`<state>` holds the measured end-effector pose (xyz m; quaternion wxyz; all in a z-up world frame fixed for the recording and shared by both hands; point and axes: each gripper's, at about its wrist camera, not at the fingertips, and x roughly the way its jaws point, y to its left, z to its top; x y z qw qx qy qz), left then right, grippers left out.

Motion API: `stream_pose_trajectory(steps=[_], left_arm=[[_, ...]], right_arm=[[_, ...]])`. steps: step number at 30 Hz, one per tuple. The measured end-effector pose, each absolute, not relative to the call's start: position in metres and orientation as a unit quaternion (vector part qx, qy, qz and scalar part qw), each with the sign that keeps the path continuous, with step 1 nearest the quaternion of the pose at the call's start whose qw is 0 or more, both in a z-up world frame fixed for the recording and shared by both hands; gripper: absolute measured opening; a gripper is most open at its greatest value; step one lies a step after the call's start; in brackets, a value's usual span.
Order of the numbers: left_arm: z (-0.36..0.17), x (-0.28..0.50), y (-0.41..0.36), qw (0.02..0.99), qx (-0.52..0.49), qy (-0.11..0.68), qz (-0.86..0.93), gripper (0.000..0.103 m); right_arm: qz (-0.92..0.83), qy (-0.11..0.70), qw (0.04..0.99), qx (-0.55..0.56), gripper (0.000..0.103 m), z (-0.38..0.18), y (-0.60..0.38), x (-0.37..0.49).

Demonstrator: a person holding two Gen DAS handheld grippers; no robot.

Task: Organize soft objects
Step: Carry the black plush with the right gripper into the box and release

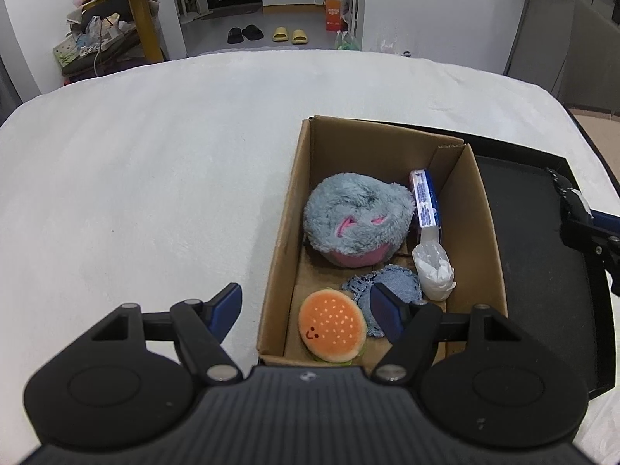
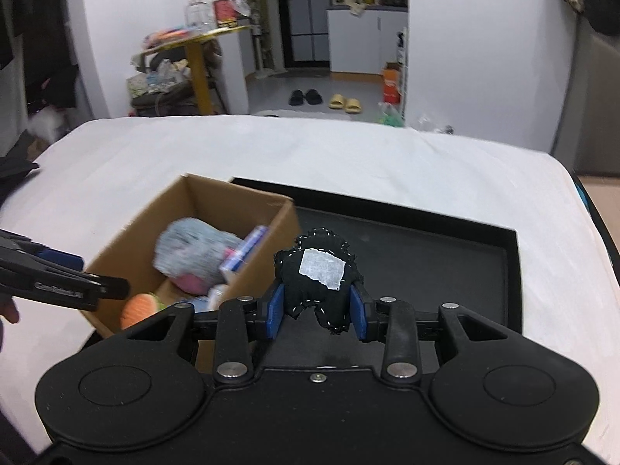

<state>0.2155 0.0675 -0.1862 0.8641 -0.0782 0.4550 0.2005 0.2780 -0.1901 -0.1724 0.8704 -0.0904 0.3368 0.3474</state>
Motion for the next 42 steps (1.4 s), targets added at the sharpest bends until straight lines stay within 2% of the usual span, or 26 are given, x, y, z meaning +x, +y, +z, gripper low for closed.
stream_pose_trajectory(steps=[8, 11, 15, 19, 28, 30, 32, 34, 42], left_arm=[[-0.183, 0.204, 0.078, 0.870, -0.096, 0.441, 0.198, 0.067], [-0.185, 0.203, 0.081, 0.871, -0.098, 0.440, 0.193, 0.061], [-0.189, 0.203, 0.088, 0.871, -0.110, 0.444, 0.181, 0.049], [-0.194, 0.202, 0.093, 0.870, -0.118, 0.449, 0.169, 0.029], [-0.198, 0.200, 0.107, 0.869, -0.135, 0.449, 0.161, 0.009], [-0.199, 0.200, 0.110, 0.869, -0.136, 0.448, 0.160, 0.009], [-0.200, 0.199, 0.112, 0.868, -0.140, 0.448, 0.159, 0.009], [-0.201, 0.199, 0.115, 0.867, -0.146, 0.449, 0.158, 0.009], [-0.201, 0.200, 0.115, 0.867, -0.149, 0.450, 0.152, 0.009]], right_arm=[[0.377, 0.344, 0.855, -0.094, 0.035, -0.166, -0.166, 0.267], [0.387, 0.350, 0.847, -0.099, 0.035, -0.165, -0.157, 0.262], [0.401, 0.353, 0.838, -0.113, 0.036, -0.163, -0.143, 0.254], [0.410, 0.357, 0.829, -0.127, 0.036, -0.163, -0.130, 0.247], [0.420, 0.369, 0.818, -0.136, 0.037, -0.166, -0.113, 0.244], [0.423, 0.375, 0.814, -0.136, 0.040, -0.167, -0.110, 0.243], [0.428, 0.382, 0.808, -0.135, 0.049, -0.170, -0.108, 0.241], [0.429, 0.387, 0.804, -0.142, 0.053, -0.173, -0.105, 0.240], [0.413, 0.390, 0.810, -0.143, 0.053, -0.170, -0.114, 0.240]])
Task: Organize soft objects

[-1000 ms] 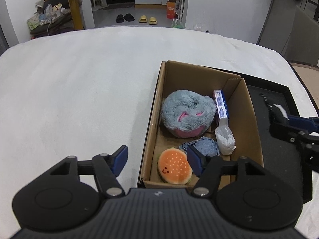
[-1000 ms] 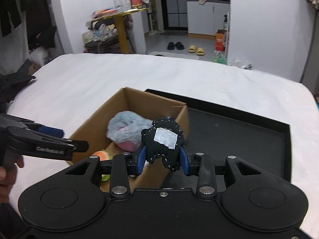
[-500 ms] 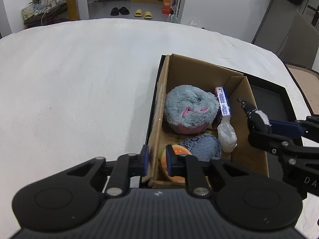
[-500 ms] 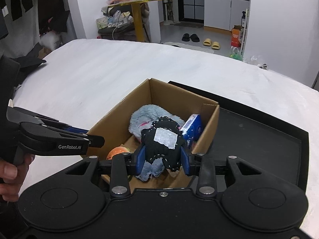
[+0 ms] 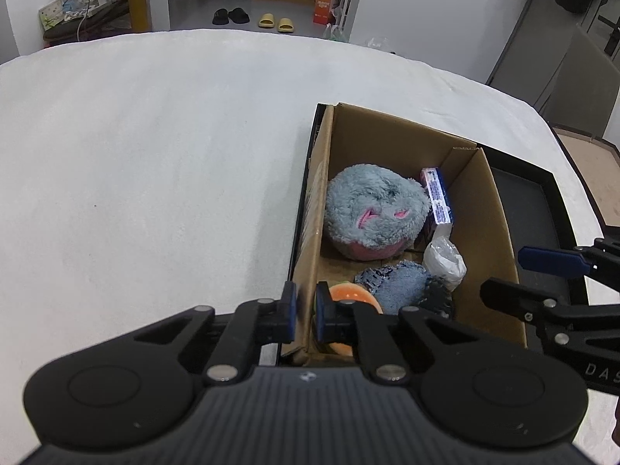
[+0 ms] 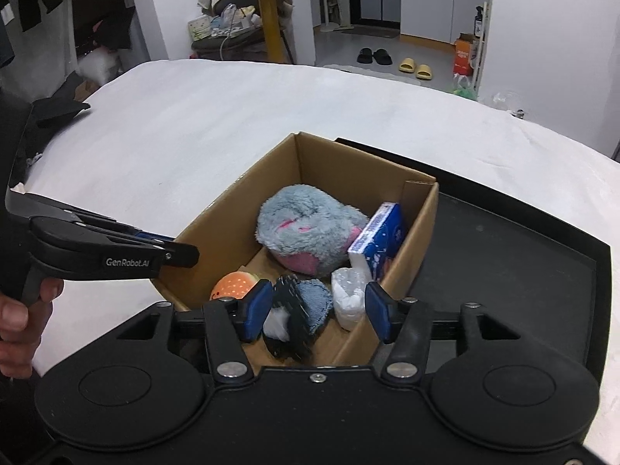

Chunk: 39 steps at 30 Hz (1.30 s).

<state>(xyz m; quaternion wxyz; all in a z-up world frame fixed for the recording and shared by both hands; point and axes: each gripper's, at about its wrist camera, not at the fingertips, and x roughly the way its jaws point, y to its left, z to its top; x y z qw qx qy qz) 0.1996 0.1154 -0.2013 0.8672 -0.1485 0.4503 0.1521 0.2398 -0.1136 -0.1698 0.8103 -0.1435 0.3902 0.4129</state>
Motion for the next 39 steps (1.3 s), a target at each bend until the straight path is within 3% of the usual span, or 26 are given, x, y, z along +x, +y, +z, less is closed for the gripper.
stream_pose_trajectory(steps=[12, 14, 16, 18, 29, 39], left_arm=[[-0.195, 0.200, 0.110, 0.861, -0.135, 0.462, 0.163, 0.016], [-0.190, 0.202, 0.109, 0.858, -0.134, 0.469, 0.161, 0.024], [-0.184, 0.203, 0.109, 0.855, -0.130, 0.476, 0.158, 0.043], [-0.175, 0.203, 0.107, 0.856, -0.124, 0.477, 0.159, 0.055], [-0.132, 0.190, 0.102, 0.865, -0.115, 0.466, 0.148, 0.073], [-0.101, 0.169, 0.084, 0.873, -0.108, 0.456, 0.134, 0.090]], right_arm=[[0.401, 0.406, 0.814, -0.108, 0.053, -0.170, -0.137, 0.248], [0.400, 0.416, 0.811, -0.096, 0.053, -0.170, -0.140, 0.248], [0.402, 0.425, 0.807, -0.082, 0.053, -0.169, -0.143, 0.249], [0.401, 0.433, 0.803, -0.077, 0.054, -0.167, -0.144, 0.249], [0.376, 0.447, 0.811, -0.033, 0.070, -0.143, -0.174, 0.250], [0.350, 0.428, 0.833, 0.001, 0.099, -0.105, -0.207, 0.236]])
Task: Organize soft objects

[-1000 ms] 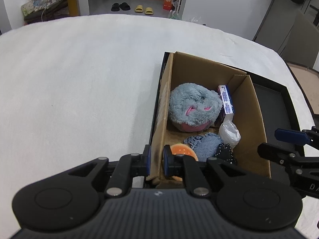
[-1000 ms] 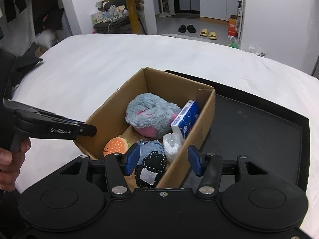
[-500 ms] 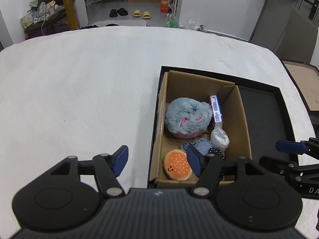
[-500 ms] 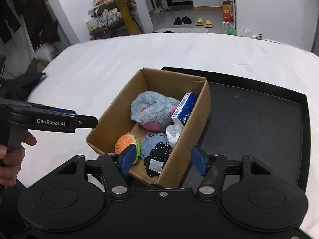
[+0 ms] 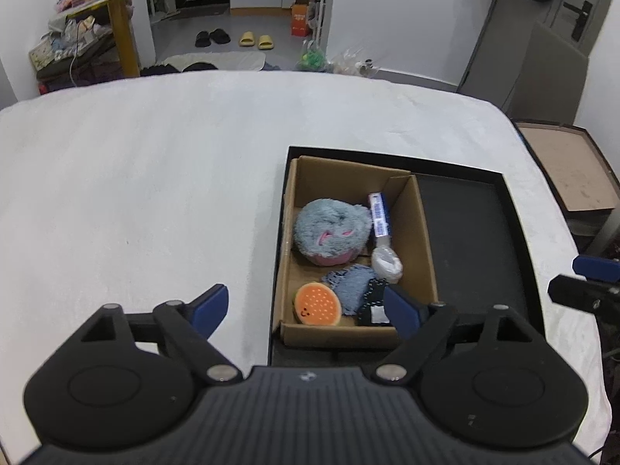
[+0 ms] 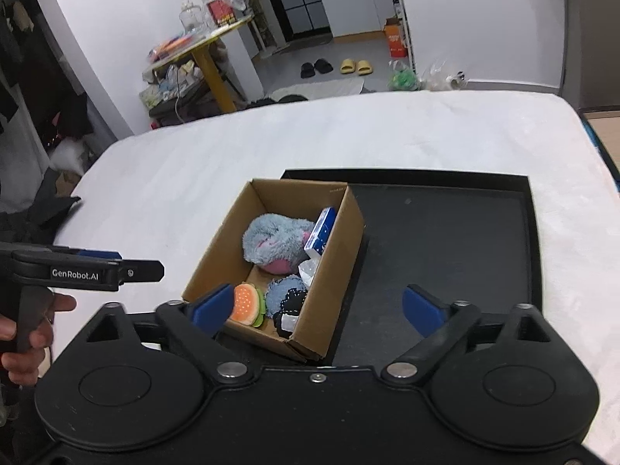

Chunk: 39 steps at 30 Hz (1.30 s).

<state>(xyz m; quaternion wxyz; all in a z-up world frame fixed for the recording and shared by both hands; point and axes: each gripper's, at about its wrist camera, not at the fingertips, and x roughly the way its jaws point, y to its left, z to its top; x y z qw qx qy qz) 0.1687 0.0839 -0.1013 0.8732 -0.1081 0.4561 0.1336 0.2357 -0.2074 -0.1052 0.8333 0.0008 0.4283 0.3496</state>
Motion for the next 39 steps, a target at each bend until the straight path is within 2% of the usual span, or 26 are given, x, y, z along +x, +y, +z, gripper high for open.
stream_pose_trajectory(steps=[3, 39], left_arm=[[-0.089, 0.160, 0.074, 0.878, -0.103, 0.450, 0.125, 0.092], [0.001, 0.052, 0.004, 0.917, -0.068, 0.387, 0.074, 0.095]], right_arm=[[0.345, 0.421, 0.839, 0.017, 0.103, -0.095, -0.216, 0.229], [0.357, 0.363, 0.859, 0.047, 0.103, -0.014, -0.254, 0.127]])
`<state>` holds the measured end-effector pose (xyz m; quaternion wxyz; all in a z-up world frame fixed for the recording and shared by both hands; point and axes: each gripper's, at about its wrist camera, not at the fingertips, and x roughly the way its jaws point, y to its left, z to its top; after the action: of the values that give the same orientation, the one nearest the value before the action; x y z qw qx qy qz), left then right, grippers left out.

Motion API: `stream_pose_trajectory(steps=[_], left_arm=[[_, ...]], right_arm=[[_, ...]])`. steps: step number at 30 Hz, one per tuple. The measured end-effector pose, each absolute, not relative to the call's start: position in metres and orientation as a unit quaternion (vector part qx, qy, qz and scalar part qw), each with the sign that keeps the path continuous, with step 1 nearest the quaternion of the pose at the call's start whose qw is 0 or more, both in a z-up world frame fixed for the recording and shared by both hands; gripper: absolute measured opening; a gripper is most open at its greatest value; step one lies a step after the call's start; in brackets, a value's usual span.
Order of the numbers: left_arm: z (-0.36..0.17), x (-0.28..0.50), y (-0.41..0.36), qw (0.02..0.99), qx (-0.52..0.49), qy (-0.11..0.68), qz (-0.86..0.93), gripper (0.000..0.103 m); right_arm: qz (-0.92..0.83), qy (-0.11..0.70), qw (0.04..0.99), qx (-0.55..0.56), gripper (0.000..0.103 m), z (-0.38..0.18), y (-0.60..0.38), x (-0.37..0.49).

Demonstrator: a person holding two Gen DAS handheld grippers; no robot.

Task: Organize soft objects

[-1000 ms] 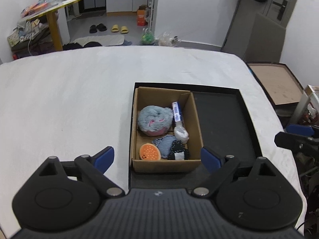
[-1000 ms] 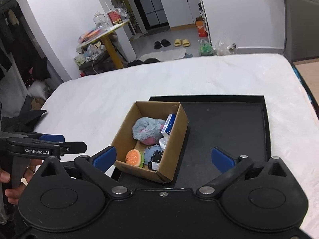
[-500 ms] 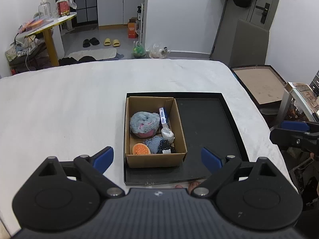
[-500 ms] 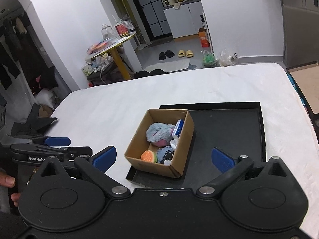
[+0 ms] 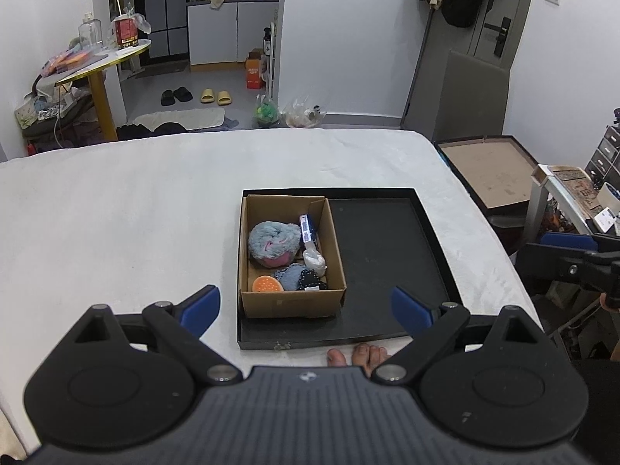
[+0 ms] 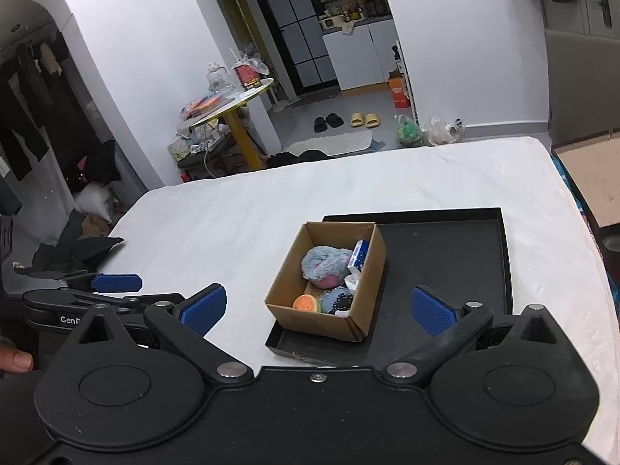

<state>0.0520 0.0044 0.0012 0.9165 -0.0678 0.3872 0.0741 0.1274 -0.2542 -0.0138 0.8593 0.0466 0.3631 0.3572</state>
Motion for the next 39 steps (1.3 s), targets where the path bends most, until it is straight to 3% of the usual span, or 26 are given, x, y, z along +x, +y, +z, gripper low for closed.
stream_pose_trajectory(steps=[7, 39], left_arm=[[0.011, 0.036, -0.002, 0.922, -0.071, 0.374, 0.075, 0.099], [0.033, 0.003, -0.002, 0.931, -0.093, 0.339, 0.096, 0.100]], right_arm=[[0.346, 0.362, 0.865, 0.037, 0.103, -0.002, -0.251, 0.111], [0.320, 0.344, 0.883, 0.006, 0.103, 0.014, -0.234, 0.073]])
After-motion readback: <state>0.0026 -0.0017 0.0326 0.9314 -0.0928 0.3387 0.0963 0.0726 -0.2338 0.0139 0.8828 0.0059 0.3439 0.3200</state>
